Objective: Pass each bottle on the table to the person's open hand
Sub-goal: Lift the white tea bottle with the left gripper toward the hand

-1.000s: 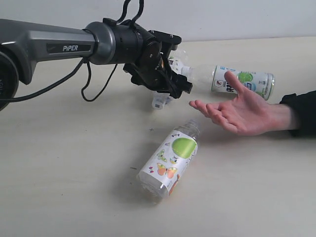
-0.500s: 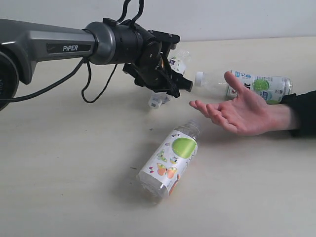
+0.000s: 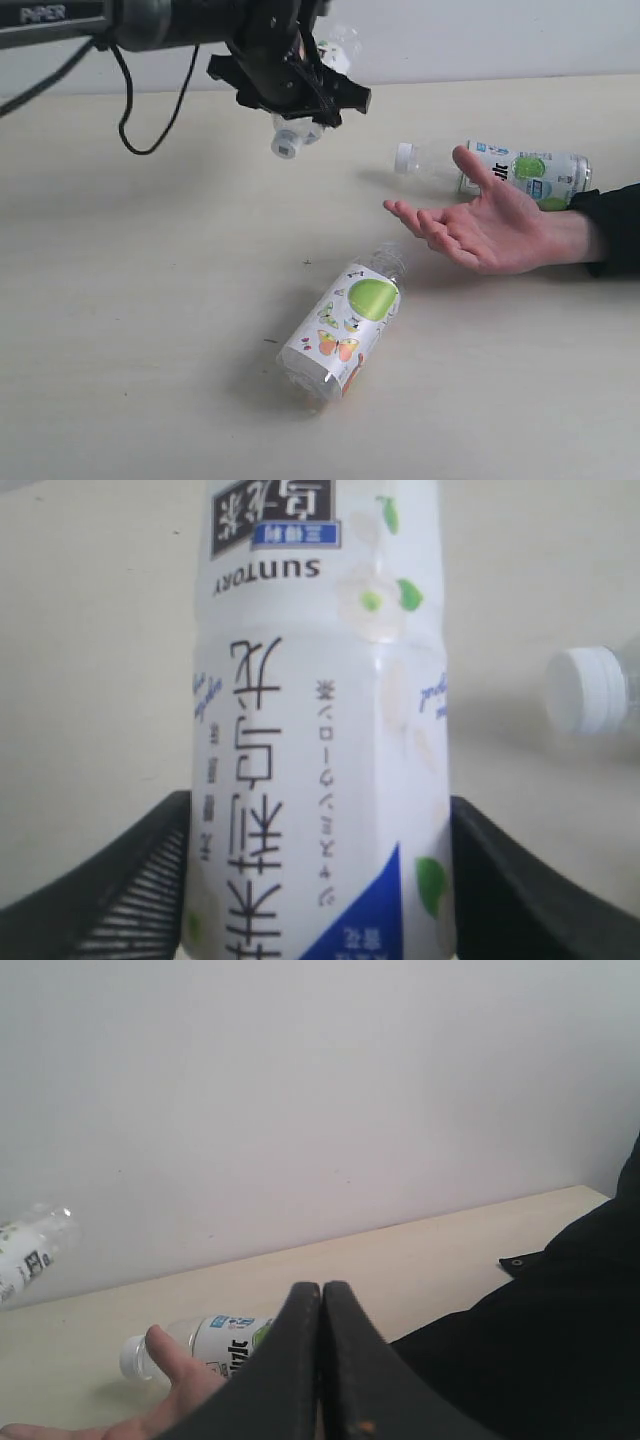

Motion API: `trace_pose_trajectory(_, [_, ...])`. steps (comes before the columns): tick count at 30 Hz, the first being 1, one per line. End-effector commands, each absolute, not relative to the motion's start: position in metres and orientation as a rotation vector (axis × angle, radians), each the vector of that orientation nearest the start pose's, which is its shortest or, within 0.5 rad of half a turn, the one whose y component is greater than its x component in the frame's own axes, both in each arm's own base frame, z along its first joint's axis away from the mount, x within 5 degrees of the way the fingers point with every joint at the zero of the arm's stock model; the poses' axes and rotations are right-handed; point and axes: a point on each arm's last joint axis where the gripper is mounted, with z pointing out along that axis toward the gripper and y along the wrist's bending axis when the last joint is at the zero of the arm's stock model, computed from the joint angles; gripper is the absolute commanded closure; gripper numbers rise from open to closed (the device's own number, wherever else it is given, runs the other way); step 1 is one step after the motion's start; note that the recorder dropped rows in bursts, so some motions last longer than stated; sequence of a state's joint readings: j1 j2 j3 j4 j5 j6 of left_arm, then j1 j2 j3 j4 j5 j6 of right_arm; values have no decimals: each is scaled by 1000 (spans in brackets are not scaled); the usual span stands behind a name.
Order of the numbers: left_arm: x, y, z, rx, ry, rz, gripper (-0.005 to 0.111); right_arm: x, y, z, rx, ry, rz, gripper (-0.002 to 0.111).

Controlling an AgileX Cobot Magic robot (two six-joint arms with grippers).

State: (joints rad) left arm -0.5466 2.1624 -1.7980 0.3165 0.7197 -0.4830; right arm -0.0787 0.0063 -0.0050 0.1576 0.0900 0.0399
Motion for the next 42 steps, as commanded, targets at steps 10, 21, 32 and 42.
trace_pose_trajectory(10, [320,-188,282,76,2401,-252,107,56,-3,205,205,1557,105,108])
trace_pose_trajectory(21, [208,-216,301,56,2275,-368,107,56,-3,205,205,1557,105,108])
trace_pose_trajectory(32, [166,-293,270,96,2234,-478,107,56,-3,205,205,1557,105,108])
trace_pose_trajectory(42, [167,-368,263,137,2232,-555,107,56,-3,205,205,1557,105,108])
